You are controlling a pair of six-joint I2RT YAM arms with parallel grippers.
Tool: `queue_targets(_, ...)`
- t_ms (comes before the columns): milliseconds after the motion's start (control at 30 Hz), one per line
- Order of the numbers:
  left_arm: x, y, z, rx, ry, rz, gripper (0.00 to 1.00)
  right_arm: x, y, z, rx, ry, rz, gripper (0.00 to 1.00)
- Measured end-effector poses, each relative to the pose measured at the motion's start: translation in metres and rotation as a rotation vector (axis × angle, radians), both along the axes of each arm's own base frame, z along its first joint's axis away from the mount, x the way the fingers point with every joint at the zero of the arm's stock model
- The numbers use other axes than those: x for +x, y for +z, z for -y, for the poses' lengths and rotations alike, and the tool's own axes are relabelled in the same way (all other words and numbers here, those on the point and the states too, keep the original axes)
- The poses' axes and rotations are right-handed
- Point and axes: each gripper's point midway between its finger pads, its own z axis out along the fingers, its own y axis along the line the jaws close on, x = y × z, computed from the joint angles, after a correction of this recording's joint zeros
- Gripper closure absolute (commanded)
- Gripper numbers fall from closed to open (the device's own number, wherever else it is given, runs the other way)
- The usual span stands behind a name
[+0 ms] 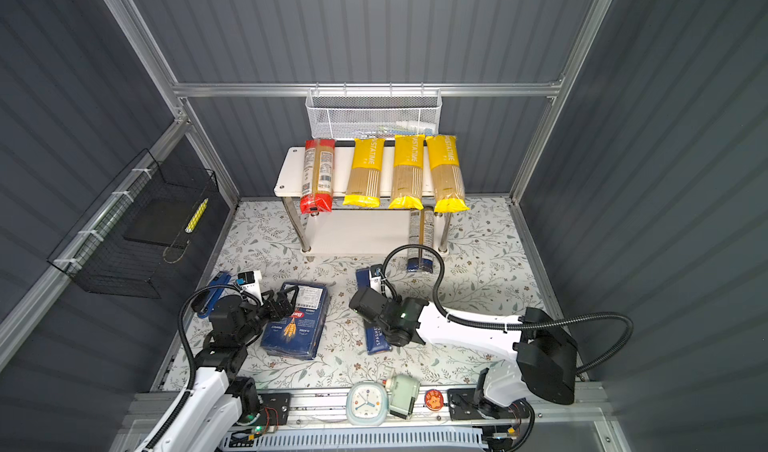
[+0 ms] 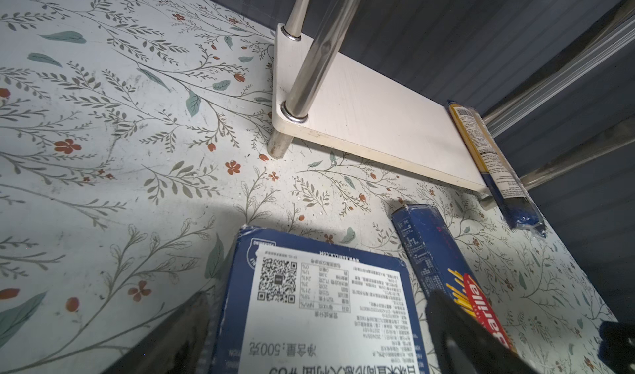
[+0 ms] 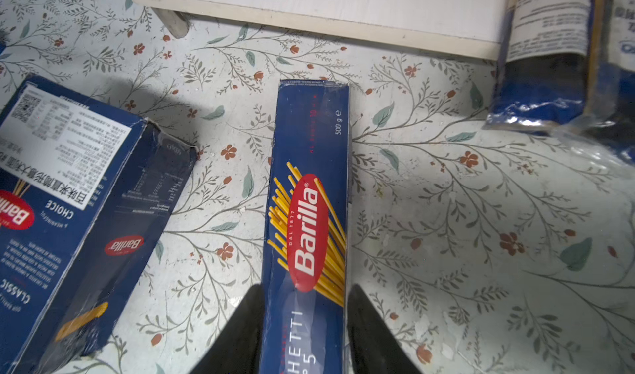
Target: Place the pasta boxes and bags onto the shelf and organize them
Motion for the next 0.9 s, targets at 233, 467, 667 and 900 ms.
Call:
queue_targets(233,0.0,0.0,0.0,0.0,0.0,0.0,0.01,-0.014,-0.051,-0.009,-0.113,0.059,-0.167,0.1)
queue_targets(467,0.0,0.0,0.0,0.0,0.0,0.0,0.01,-0.017,-0.056,-0.018,-0.144,0.087,-0.223,0.01)
queue_targets(667,0.0,0.0,0.0,0.0,0.0,0.0,0.01,-0.013,-0.072,-0.017,-0.191,0.079,-0.249,0.01)
queue_targets(900,0.0,0.0,0.0,0.0,0.0,0.0,0.01,-0.003,-0.084,-0.008,-0.22,0.057,-0.269,0.01)
